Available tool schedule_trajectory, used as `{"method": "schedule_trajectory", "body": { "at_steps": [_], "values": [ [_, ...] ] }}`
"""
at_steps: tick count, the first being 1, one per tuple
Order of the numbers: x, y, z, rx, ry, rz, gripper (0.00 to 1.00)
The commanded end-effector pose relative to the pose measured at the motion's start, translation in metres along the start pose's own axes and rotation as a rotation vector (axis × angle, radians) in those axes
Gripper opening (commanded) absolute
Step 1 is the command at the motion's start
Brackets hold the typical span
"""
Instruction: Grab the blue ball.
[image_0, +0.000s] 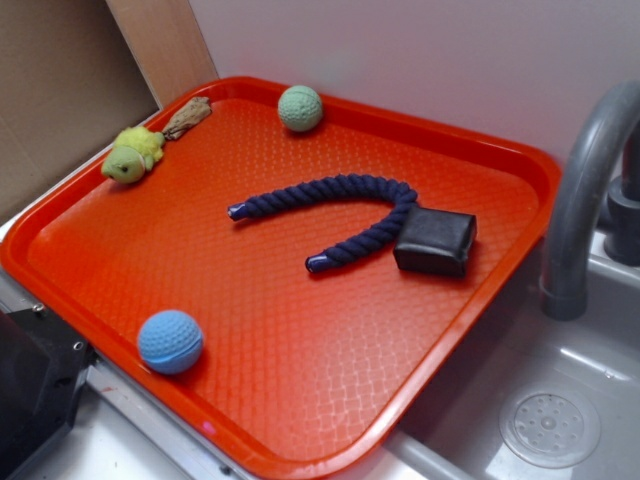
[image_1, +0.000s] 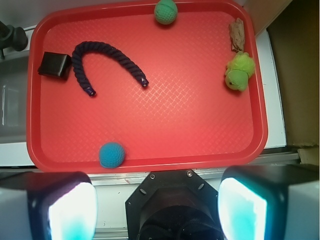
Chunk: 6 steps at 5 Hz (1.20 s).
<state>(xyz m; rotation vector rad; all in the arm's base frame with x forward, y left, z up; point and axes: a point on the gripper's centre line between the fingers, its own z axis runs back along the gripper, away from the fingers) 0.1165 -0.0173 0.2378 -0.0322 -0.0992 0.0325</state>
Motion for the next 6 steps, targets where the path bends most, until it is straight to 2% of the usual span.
{"method": "schedule_trajectory", "body": {
  "at_steps": [1, 2, 3, 4, 5, 6],
  "values": [
    [0.000, 0.000, 0.000, 0.000, 0.000, 0.000, 1.00],
    [0.008, -0.005, -0.051, 0.039, 0.005, 0.000, 1.00],
    [0.009, -0.022, -0.102, 0.006, -0.004, -0.067, 1.00],
    [0.017, -0.029, -0.144, 0.005, 0.016, -0.119, 1.00],
    [0.019, -0.049, -0.175, -0.155, 0.014, -0.209, 1.00],
    [0.019, -0.069, -0.189, -0.247, 0.019, -0.260, 1.00]
  ]
}}
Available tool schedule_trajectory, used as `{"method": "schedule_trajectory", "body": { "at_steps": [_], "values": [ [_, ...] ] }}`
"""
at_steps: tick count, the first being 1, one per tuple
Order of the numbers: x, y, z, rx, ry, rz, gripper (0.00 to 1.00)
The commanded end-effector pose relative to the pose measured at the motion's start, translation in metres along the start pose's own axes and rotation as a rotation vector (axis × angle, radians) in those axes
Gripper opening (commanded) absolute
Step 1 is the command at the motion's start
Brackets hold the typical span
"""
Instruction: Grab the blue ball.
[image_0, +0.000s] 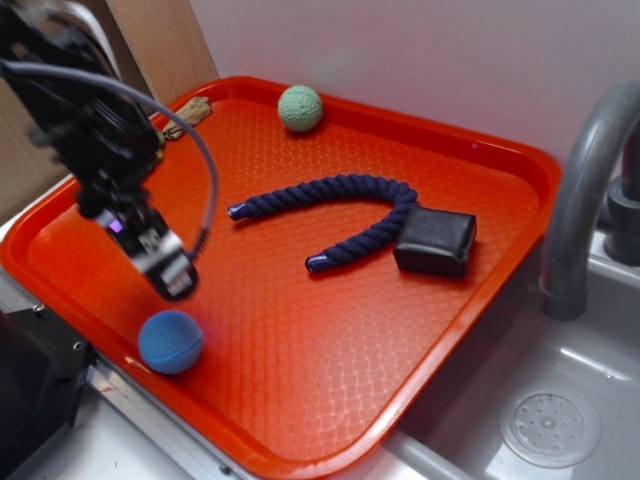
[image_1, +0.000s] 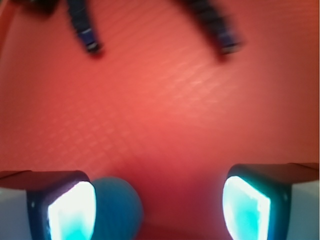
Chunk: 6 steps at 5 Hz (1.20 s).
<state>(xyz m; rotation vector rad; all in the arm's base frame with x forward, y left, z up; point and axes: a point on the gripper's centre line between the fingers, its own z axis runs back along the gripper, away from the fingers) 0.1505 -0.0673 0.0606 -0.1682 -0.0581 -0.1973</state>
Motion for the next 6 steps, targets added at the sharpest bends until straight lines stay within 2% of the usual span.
{"method": "schedule_trajectory", "body": {
  "at_steps": [1, 2, 3, 4, 5, 6],
  "values": [
    [0.003, -0.033, -0.021, -0.123, -0.001, -0.093, 1.00],
    [-0.006, -0.039, -0.020, -0.164, 0.035, -0.145, 1.00],
    [-0.016, -0.048, -0.019, -0.090, 0.053, -0.182, 1.00],
    [-0.028, -0.048, -0.030, 0.026, 0.079, -0.201, 1.00],
    [-0.040, -0.054, -0.044, 0.070, 0.100, -0.226, 0.00],
    [-0.042, -0.052, -0.049, 0.072, 0.109, -0.215, 0.00]
  ]
}}
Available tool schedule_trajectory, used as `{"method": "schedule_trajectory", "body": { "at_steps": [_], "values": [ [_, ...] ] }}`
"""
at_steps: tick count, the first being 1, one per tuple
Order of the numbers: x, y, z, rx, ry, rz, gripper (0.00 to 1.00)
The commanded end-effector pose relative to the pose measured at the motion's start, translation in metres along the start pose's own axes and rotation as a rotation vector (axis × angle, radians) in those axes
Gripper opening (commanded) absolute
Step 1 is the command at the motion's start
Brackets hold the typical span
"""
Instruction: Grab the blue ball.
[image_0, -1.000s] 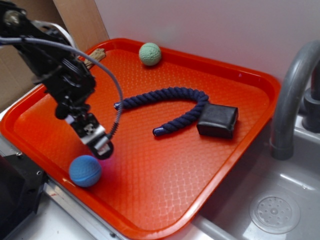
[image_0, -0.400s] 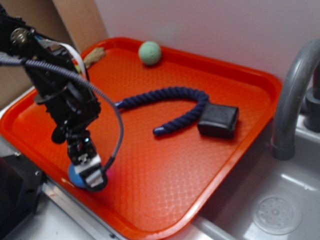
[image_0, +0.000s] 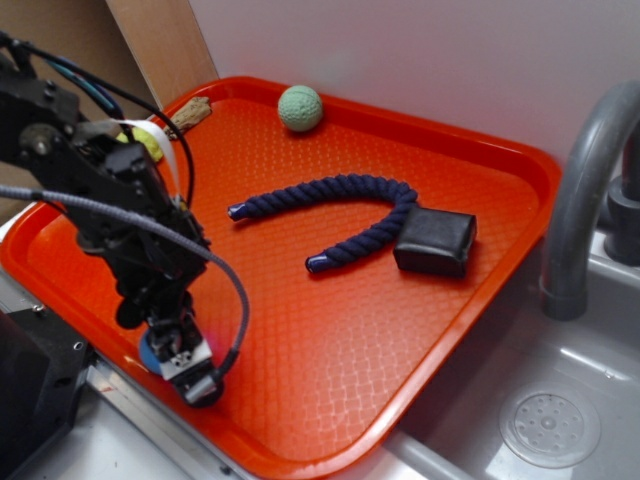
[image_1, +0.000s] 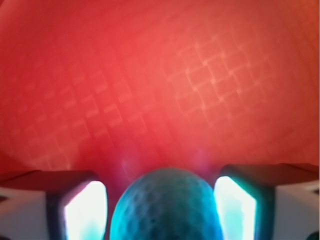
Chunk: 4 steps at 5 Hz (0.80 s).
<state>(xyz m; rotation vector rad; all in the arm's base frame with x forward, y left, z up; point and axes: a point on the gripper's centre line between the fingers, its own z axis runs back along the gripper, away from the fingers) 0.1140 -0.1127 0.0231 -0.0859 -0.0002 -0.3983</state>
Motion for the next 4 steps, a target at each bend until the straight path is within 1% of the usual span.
{"method": "schedule_trajectory", "body": {
  "at_steps": [1, 2, 3, 4],
  "values": [
    [-0.009, 0.008, 0.019, 0.011, 0.025, 0.012, 0.00],
    [-0.004, 0.053, 0.073, 0.023, -0.028, 0.138, 0.00],
    [0.002, 0.106, 0.125, -0.023, -0.108, 0.377, 0.00],
    [0.008, 0.119, 0.180, 0.050, -0.149, 0.393, 0.00]
  ]
}}
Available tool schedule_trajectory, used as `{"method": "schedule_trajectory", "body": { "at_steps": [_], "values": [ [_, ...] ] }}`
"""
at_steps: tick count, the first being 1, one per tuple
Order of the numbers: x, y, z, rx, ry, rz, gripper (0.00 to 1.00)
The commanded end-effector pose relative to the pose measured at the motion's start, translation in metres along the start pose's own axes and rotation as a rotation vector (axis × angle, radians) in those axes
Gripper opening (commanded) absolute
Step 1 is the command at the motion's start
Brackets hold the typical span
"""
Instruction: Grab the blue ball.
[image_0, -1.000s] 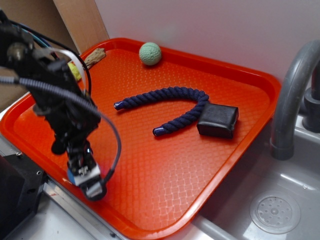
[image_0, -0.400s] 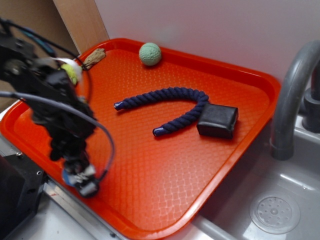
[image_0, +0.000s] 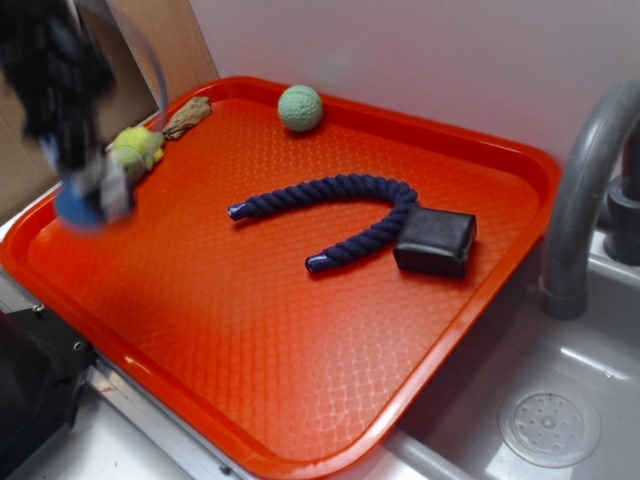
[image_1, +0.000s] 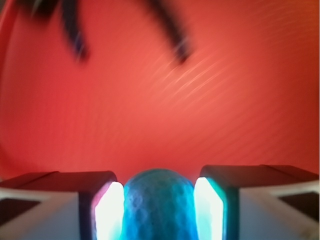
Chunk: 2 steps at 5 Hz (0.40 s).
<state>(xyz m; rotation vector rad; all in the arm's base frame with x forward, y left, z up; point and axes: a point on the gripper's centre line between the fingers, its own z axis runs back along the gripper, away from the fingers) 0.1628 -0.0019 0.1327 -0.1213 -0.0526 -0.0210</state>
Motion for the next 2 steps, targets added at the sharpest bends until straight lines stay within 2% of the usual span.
{"method": "schedule_trajectory", "body": {
  "at_steps": [1, 2],
  "values": [
    [0.020, -0.009, 0.109, 0.113, -0.094, -0.001, 0.00],
    [0.020, -0.022, 0.112, 0.180, -0.076, -0.016, 0.00]
  ]
}}
